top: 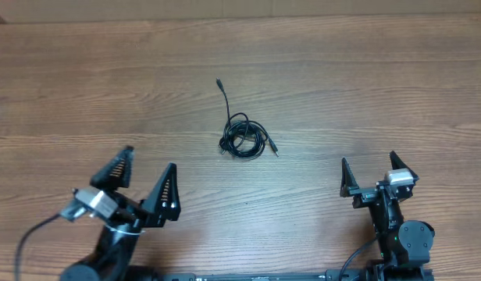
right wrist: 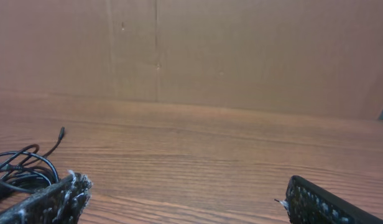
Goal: Untangle cables
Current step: 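Move the left gripper forward over the coiled black cable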
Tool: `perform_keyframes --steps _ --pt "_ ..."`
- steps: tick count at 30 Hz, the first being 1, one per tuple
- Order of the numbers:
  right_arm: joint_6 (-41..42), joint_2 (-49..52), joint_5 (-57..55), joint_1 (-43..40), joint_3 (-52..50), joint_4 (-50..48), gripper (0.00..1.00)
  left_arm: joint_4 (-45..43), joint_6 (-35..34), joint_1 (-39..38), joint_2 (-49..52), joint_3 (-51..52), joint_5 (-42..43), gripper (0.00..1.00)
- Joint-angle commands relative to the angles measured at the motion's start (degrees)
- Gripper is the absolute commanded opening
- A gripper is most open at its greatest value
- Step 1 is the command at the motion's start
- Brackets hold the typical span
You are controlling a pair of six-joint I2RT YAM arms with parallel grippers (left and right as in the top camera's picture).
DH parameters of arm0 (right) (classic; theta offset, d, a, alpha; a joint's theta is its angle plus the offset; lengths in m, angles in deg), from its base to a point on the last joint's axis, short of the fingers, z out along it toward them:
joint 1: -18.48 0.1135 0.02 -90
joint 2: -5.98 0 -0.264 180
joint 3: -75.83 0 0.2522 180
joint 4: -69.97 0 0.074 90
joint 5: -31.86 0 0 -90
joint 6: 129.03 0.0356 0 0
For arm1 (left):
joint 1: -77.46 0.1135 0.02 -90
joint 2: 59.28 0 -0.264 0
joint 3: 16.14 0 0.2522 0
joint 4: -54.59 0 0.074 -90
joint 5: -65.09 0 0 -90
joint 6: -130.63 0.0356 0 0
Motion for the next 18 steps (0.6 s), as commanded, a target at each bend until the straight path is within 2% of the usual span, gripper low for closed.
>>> perform_keyframes --steps 1,7,12,17,18 --pt "0.0 -0.5 -0.1 -0.4 -0.6 -0.2 1.0 14.3 11.5 -0.3 11.1 -17.9 9.3 1.0" --pt "0.0 -0.5 -0.1 -0.4 -0.6 -0.2 1.0 36.0 17.9 -0.3 28.6 -37.8 13.0 1.0" --pt "0.0 -0.5 -0.1 -0.4 -0.6 -0.2 1.0 50.3 20.0 -0.3 42.0 -48.2 14.8 1.0" --pt "0.0 -0.5 0.0 -0.4 -0.6 -0.2 1.0 52.2 17.6 -0.4 51.6 -48.8 30.3 1.0" --pt "0.0 -0.5 -0.1 -0.4 -0.6 -0.2 1.0 52.3 17.6 -0.4 52.6 -48.8 30.7 1.0"
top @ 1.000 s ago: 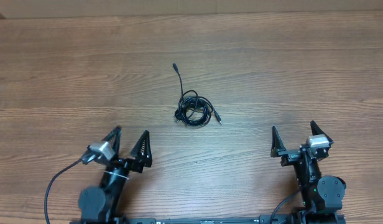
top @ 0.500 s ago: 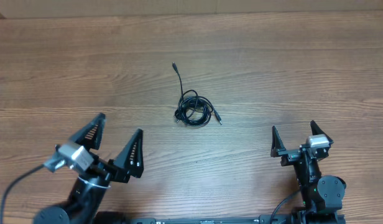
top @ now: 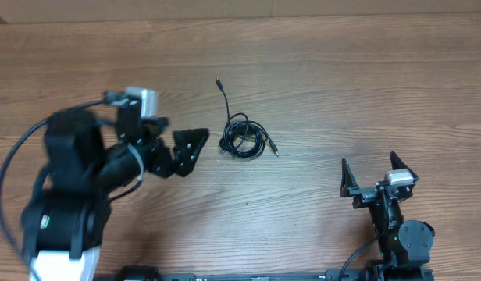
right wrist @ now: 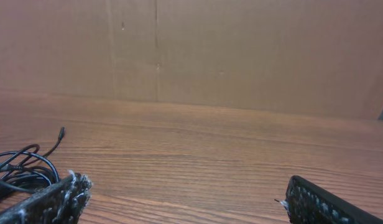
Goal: Untangle cables
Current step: 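Move the left gripper forward over the coiled black cable, then lower the left gripper onto the cable coil and close on a strand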
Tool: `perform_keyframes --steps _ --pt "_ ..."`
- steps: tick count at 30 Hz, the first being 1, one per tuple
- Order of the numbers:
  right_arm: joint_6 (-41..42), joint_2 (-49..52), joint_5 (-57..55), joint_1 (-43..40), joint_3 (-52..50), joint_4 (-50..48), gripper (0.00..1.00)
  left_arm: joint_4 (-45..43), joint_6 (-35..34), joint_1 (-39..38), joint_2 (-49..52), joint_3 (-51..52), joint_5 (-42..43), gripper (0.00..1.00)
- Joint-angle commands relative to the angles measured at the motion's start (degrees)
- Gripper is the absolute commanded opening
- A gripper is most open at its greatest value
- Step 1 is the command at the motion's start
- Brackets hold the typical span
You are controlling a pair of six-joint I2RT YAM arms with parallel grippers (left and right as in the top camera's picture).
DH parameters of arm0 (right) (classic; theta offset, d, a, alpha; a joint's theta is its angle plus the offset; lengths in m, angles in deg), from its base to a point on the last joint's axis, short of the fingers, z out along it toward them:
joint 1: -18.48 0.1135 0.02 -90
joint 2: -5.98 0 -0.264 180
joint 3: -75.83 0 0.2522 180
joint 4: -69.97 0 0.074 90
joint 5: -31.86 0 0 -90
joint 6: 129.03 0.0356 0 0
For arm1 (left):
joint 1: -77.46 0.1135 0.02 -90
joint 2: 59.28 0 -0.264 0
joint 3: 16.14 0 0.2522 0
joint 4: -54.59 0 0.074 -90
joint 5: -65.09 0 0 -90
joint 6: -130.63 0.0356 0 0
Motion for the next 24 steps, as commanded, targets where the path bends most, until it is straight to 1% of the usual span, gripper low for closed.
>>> perform_keyframes --steps 1,6,9,12,14,16,17,19,24 --pt "0.0 -0.5 -0.1 -0.4 -0.6 -0.2 1.0 0.7 0.5 -0.4 5.9 -1.2 10.7 1.0" --pt "0.0 -0.5 -0.1 -0.4 -0.6 -0.2 1.0 1.9 0.6 -0.4 14.4 -1.8 10.0 1.0" --pt "0.0 -0.5 -0.1 -0.4 -0.6 -0.2 1.0 2.7 0.6 -0.9 17.2 -4.0 9.2 1.0" --pt "0.0 -0.5 -0.1 -0.4 -0.6 -0.2 1.0 7.2 2.2 -4.6 20.6 -10.5 -0.6 1.0" --pt "0.0 -0.5 -0.1 -0.4 -0.6 -0.2 1.0 11.0 2.9 -8.1 22.8 -14.8 -11.1 1.0" --pt "0.0 -0.5 -0.1 -0.4 -0.6 -0.2 1.0 13.0 2.8 -11.3 24.5 -17.0 -19.8 1.0" --pt "0.0 -0.5 -0.1 -0.4 -0.6 -0.2 1.0 13.1 2.8 -12.6 25.0 -17.3 -22.4 1.0" --pt "0.0 -0.5 -0.1 -0.4 -0.6 -0.2 1.0 12.6 2.8 -15.4 26.4 -17.3 -24.9 1.0" --pt "0.0 -0.5 -0.1 -0.4 -0.6 -0.2 1.0 9.8 2.8 -19.6 31.3 -17.3 -24.9 1.0"
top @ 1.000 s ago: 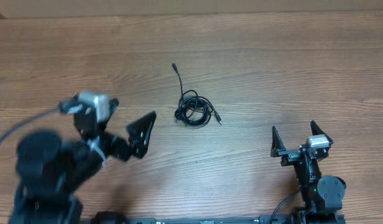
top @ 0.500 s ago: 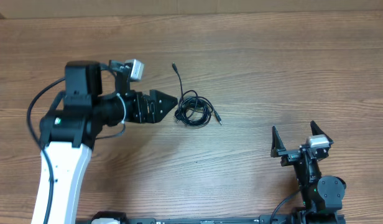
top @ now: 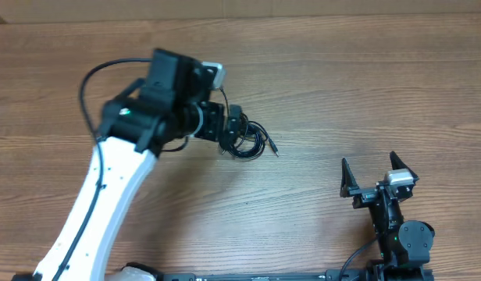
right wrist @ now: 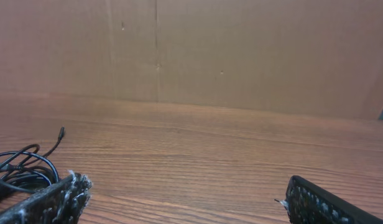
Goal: Untangle cables
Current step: 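Lower the left gripper onto the cable coil and close on a strand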
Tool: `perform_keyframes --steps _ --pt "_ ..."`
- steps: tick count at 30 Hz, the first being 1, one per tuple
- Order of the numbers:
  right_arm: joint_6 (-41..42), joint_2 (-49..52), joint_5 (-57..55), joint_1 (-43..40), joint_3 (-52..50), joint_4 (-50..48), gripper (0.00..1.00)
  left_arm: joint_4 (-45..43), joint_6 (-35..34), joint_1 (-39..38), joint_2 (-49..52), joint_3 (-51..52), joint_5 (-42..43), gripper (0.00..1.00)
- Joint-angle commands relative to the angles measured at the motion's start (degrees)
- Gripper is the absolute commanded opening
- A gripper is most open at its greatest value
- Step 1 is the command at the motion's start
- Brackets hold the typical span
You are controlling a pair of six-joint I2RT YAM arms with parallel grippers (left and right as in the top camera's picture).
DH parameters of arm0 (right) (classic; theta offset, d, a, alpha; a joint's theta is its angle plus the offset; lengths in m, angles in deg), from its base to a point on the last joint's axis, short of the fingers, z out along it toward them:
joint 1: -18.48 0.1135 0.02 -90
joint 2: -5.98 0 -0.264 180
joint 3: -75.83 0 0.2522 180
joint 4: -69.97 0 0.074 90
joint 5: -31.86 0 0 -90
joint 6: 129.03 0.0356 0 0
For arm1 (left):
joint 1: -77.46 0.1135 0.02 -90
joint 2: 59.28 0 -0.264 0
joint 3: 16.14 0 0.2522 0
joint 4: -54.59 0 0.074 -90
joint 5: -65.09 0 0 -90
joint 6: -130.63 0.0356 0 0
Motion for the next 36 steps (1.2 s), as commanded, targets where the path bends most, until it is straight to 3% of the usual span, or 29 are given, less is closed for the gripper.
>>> perform_keyframes --steps 1,11,17,31,36 --pt "0.0 -0.5 0.0 -0.4 -0.6 -0.2 1.0 -1.4 1.0 -2.3 4.4 -1.1 -4.3 1.0" --pt "0.0 -0.5 0.0 -0.4 -0.6 -0.2 1.0 -3.0 -1.5 -3.3 14.7 -1.1 3.2 1.0" --pt "0.0 -0.5 0.0 -0.4 -0.6 -0.2 1.0 -2.5 -11.8 -3.3 20.2 -1.1 4.7 1.0" --pt "0.0 -0.5 0.0 -0.4 -0.6 -0.2 1.0 -3.3 -11.8 -3.2 24.2 -1.2 6.3 1.0" --pt "0.0 -0.5 0.0 -0.4 -0.6 -0.2 1.0 -6.4 -6.5 -3.2 24.2 -3.9 15.3 1.0"
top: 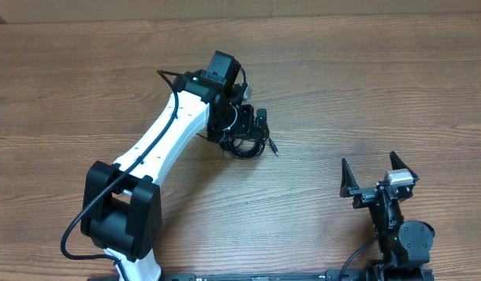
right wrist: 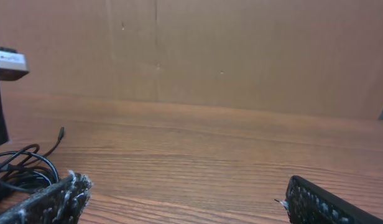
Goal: Untangle cables
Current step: 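Lower the left gripper onto the cable coil and close on a strand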
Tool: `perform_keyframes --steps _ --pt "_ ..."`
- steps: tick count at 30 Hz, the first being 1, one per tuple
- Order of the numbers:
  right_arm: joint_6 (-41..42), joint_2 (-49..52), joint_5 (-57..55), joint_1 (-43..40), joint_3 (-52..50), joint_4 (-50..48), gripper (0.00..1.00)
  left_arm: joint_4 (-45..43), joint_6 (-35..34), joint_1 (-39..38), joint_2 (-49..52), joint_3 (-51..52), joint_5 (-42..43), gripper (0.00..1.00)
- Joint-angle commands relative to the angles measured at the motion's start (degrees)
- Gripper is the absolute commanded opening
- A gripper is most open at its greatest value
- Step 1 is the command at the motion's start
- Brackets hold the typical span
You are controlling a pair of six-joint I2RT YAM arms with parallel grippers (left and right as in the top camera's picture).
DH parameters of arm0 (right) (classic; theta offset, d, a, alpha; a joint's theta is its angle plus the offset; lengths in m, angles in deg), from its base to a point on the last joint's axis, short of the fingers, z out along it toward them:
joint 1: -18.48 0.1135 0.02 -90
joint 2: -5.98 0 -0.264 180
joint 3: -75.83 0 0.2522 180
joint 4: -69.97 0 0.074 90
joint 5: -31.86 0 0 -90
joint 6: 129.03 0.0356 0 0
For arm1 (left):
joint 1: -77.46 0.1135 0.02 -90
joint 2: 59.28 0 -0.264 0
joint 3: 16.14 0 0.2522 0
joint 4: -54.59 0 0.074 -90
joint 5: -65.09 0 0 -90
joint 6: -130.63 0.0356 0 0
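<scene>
A black cable point(top: 247, 146) lies in a small tangle mid-table, with one plug point(top: 276, 153) sticking out to the right. My left gripper point(top: 249, 125) is reached down onto the top of the tangle; its fingers seem to stand apart on either side of the loops, open. In the right wrist view the tangle point(right wrist: 20, 168) shows at the far left, its other plug point(right wrist: 61, 132) resting on the wood. My right gripper point(top: 370, 179) sits at the near right, well apart from the cable, open point(right wrist: 185, 202) with nothing between its fingers.
The wooden table point(top: 365, 86) carries nothing else. A brown cardboard wall point(right wrist: 241, 56) stands along the far edge. The white left arm point(top: 158, 148) stretches diagonally from the near left to the cable.
My left arm has reached further right and down, so its gripper is now on the tangle instead of at its left edge. Part of that arm now shows in the right wrist view. The right arm is unmoved.
My left gripper stood open at the near left, far from the cable. Then it was raised and left of the tangle, then at the tangle's left edge, and now over the loops. The cable looks unshifted and the right gripper has stayed open in place.
</scene>
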Motion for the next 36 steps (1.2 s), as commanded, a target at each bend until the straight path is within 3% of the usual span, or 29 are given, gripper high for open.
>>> perform_keyframes --steps 1,7,11,24,29,36 --pt "0.0 -0.5 0.0 -0.4 -0.6 -0.2 1.0 -0.7 4.1 -0.3 0.4 -5.2 6.5 1.0" --pt "0.0 -0.5 -0.1 -0.4 -0.6 -0.2 1.0 7.6 2.4 -0.3 0.4 -17.2 -4.8 1.0" --pt "0.0 -0.5 -0.1 -0.4 -0.6 -0.2 1.0 13.0 4.4 -0.3 0.4 -24.0 -7.7 1.0" --pt "0.0 -0.5 0.0 -0.4 -0.6 -0.2 1.0 10.6 5.4 -3.7 5.6 -20.6 -12.0 1.0" --pt "0.0 -0.5 0.0 -0.4 -0.6 -0.2 1.0 9.0 5.4 -4.1 10.1 -20.6 -17.2 0.88" --pt "0.0 -0.5 -0.1 -0.4 -0.6 -0.2 1.0 10.8 5.4 -4.1 16.2 -20.6 -18.0 0.58"
